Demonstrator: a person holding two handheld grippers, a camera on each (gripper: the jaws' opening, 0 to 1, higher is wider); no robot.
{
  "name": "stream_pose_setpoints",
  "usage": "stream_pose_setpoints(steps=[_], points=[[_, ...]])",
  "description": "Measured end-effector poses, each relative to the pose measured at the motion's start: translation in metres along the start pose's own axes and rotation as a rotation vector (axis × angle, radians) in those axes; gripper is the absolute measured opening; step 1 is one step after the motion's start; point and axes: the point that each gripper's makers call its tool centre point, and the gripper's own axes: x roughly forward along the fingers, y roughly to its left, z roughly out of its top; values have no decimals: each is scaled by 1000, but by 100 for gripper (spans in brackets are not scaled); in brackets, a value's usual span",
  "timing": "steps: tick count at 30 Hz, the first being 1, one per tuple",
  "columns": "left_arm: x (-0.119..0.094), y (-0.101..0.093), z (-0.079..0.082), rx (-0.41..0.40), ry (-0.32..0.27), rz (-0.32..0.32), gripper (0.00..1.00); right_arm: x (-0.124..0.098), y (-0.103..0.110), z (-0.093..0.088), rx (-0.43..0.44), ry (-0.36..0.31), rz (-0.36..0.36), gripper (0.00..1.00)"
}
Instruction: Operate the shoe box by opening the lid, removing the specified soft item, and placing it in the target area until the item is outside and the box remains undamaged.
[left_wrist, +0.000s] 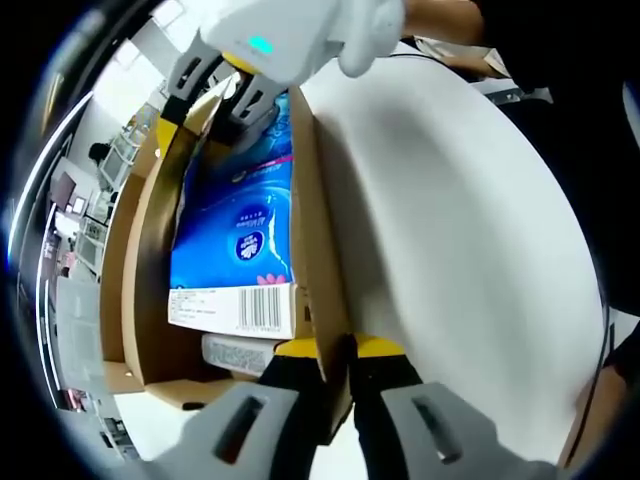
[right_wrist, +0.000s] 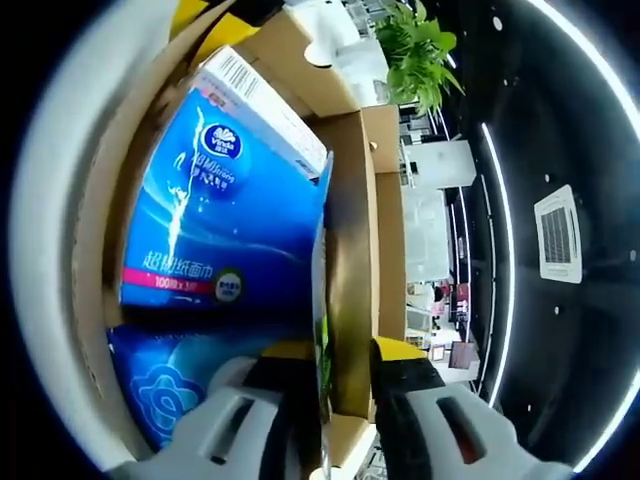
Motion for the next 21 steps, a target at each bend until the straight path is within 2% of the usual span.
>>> stream_pose_setpoints(steps=[6, 11, 21], points=[[0, 1, 0, 0, 2, 1, 7, -1, 2, 0, 2, 1, 12, 19], [0, 1, 0, -1, 0, 2, 7, -1, 8, 0, 5, -3, 48, 12], [0, 1, 0, -1, 5, 5, 7, -2, 12, 1, -3, 1, 70, 8]])
